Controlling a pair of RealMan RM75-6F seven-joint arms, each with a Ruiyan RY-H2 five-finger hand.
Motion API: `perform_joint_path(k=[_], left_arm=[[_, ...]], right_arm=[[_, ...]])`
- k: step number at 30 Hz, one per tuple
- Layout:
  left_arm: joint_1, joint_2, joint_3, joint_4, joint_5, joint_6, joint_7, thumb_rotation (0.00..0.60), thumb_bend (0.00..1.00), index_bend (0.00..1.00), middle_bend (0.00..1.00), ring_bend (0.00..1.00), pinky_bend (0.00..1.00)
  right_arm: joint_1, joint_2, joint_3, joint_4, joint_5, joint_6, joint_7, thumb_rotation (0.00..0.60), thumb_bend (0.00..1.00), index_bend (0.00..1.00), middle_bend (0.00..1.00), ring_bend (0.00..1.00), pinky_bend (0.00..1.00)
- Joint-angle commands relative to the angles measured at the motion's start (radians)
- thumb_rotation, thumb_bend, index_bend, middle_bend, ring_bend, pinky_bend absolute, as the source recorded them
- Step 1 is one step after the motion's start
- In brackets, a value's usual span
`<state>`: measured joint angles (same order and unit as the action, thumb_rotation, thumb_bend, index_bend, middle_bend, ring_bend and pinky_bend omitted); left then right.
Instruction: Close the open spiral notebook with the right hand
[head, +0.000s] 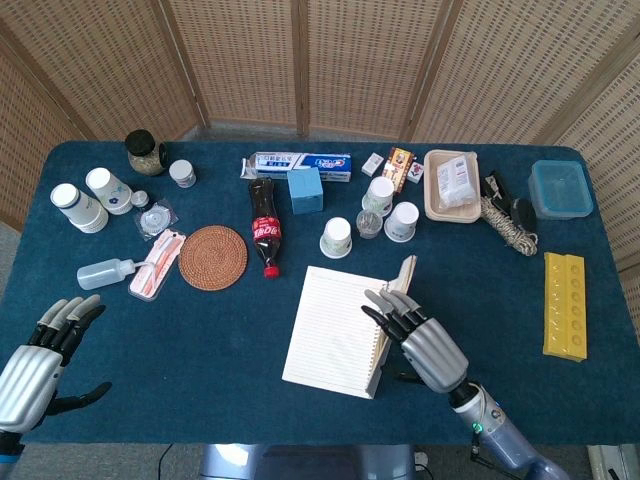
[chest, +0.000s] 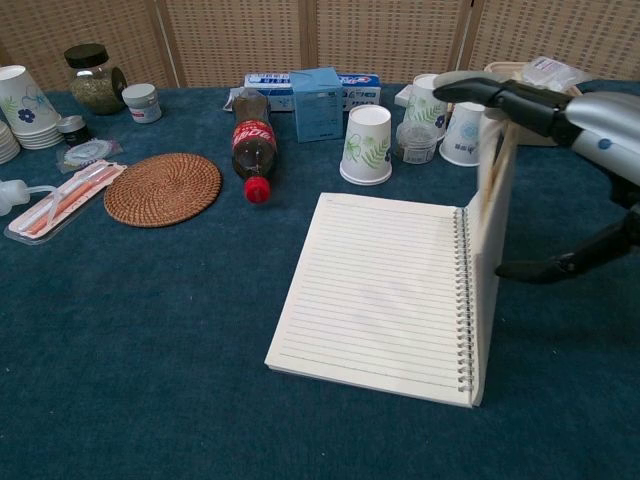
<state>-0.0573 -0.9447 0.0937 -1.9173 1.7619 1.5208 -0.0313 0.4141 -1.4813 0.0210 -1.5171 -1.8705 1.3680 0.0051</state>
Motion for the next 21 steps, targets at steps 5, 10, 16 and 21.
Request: perform_joint_path(k=[5,10,16,21], left_arm=[[0.001,0.003,-0.003,-0.001,-0.003,0.004,-0.002,0.600,0.07,0.00,0.00,0.00,0.00],[0.001,0.005,-0.004,-0.004,-0.011,0.001,0.000,0.600,0.07,0.00,0.00,0.00,0.00],[0.003,0.009,-0.006,-0.007,-0.014,0.003,0.001,0.600,0.07,0.00,0.00,0.00,0.00],[0.001,0.005,-0.005,-0.004,-0.014,-0.003,-0.003,0.600,0.07,0.00,0.00,0.00,0.00]], right_arm=[[0.097,-0.037,0.060,-0.047,0.047,-0.122,-0.047,0.600,0.17,0.00,0.00,0.00,0.14],[0.150,-0.094,0.087,-0.038,0.066,-0.167,-0.081,0.600,0.17,0.00,0.00,0.00,0.14],[0.173,-0.144,0.096,-0.020,0.048,-0.144,-0.137,0.600,0.15,0.00,0.00,0.00,0.12],[0.193,-0.168,0.098,-0.002,0.082,-0.176,-0.149,0.600,0.15,0.00,0.00,0.00,0.12]])
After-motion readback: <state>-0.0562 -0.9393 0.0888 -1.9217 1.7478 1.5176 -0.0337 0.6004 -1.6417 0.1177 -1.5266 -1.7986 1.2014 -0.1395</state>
